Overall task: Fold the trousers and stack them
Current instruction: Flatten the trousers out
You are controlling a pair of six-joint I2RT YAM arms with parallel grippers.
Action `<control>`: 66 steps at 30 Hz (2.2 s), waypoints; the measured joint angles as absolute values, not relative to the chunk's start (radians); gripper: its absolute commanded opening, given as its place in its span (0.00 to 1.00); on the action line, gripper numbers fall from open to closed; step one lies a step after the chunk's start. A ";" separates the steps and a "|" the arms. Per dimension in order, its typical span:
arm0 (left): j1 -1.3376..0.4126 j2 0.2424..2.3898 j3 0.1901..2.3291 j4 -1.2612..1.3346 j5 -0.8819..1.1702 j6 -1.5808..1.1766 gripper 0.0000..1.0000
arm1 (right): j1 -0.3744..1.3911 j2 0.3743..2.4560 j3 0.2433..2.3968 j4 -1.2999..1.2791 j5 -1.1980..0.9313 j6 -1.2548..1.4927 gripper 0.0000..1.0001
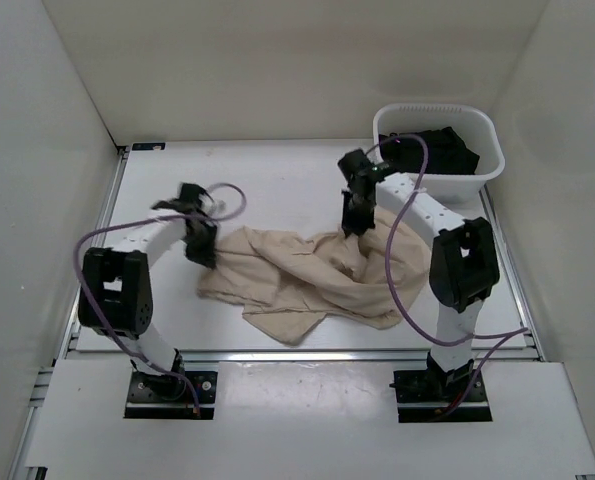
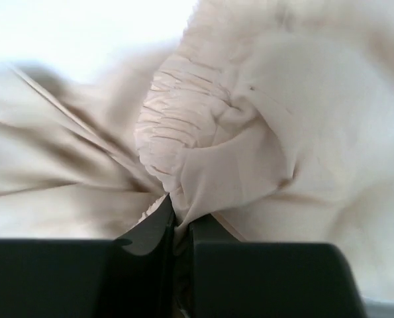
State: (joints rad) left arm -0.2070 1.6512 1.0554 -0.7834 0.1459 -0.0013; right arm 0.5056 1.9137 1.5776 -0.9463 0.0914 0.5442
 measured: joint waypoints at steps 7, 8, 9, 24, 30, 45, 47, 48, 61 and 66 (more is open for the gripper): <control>0.360 1.615 1.422 -0.722 0.002 -0.001 0.15 | 0.505 1.716 1.908 -0.823 -0.023 0.556 0.00; 0.414 1.592 1.443 -0.716 -0.017 -0.001 0.15 | 0.500 1.654 1.907 -0.811 -0.019 0.559 0.00; 0.453 1.564 1.451 -0.714 -0.033 -0.001 0.15 | 0.494 1.597 1.897 -0.804 -0.006 0.564 0.00; 0.489 1.136 0.938 -0.968 -0.100 0.004 0.76 | 0.340 0.978 0.754 -1.046 0.330 0.970 0.99; 0.489 1.141 0.925 -1.148 -0.095 0.000 0.89 | 0.337 0.911 0.785 -1.125 0.450 1.076 0.99; 0.691 1.275 0.947 -0.999 -0.121 0.000 0.94 | 0.210 1.265 0.736 -0.848 0.348 1.053 0.99; 0.691 1.269 0.906 -0.976 -0.067 0.001 0.94 | 0.187 1.298 0.722 -0.811 0.326 1.055 0.98; 0.690 1.267 0.878 -0.962 -0.040 0.001 0.94 | 0.181 1.316 0.721 -0.796 0.315 1.055 0.95; 0.607 1.493 0.795 -0.745 0.048 0.000 0.14 | 0.020 1.417 0.722 -0.700 0.121 1.017 0.00; 0.651 1.508 1.007 -0.716 -0.005 0.000 0.14 | -0.167 1.234 0.859 -0.867 0.106 0.877 0.00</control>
State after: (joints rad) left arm 0.6506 1.5082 1.0065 -0.7158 -0.0051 0.0002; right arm -0.1669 1.2335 0.8589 -0.8669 0.1059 0.8768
